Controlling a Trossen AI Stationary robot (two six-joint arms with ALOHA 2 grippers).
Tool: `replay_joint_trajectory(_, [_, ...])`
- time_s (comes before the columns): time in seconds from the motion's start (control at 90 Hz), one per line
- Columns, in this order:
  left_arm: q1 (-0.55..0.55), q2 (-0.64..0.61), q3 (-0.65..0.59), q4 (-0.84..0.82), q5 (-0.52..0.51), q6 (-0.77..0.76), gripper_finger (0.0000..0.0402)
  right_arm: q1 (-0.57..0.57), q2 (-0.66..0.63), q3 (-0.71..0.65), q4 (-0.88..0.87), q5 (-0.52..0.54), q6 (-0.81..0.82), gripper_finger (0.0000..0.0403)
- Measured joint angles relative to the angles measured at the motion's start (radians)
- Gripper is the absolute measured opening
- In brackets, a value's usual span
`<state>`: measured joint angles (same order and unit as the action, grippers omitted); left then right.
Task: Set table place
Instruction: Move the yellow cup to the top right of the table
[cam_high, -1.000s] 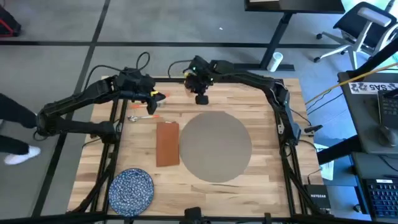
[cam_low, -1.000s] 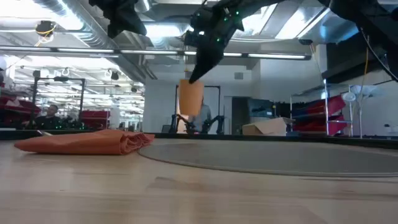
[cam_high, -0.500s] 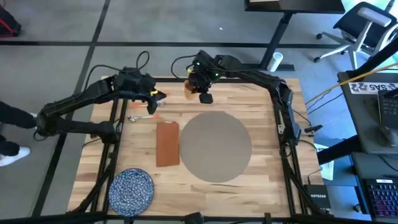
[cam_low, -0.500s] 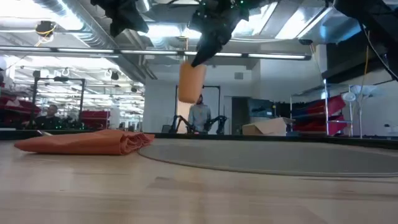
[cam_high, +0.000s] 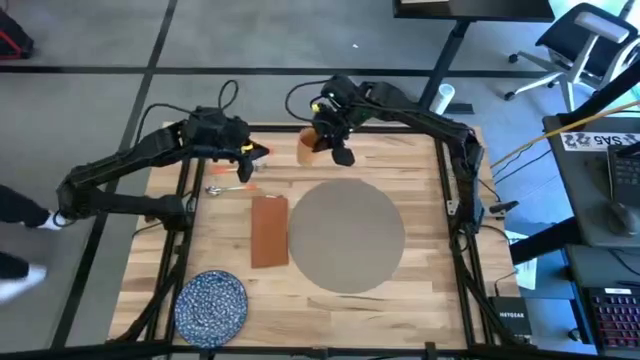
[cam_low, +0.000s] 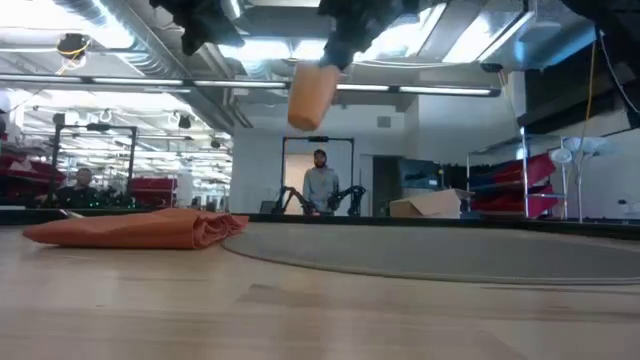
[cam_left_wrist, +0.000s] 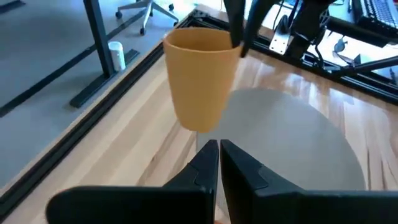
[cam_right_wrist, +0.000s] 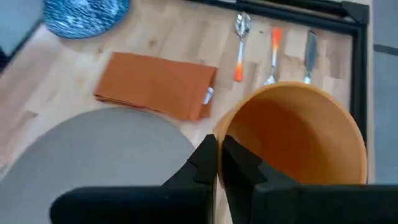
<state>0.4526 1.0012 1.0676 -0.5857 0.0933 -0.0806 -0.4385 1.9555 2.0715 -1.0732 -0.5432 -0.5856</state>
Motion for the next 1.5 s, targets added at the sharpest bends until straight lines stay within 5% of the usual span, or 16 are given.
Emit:
replay_joint_trajectory(0.289, [0.009,0.0,0.0,-0.001,0.0,0.004,0.0,0.015,-0.151,-0.279,0.162,0.002,0.088,0.0])
replay_joint_trajectory(0.6, [0.036,0.0,0.0,0.0,0.024,0.003,0.0,-0.022,-0.424,-0.67,0.351,0.229,0.275,0.0])
replay_joint_trajectory(1.122, [0.035,0.0,0.0,0.0,0.027,-0.004,0.0,-0.047,-0.509,-0.775,0.147,0.499,0.469,0.0])
replay_joint_trajectory(1.5, [0.035,0.0,-0.001,0.0,0.027,-0.013,0.0,-0.052,-0.669,-1.115,0.357,0.526,0.577,0.0])
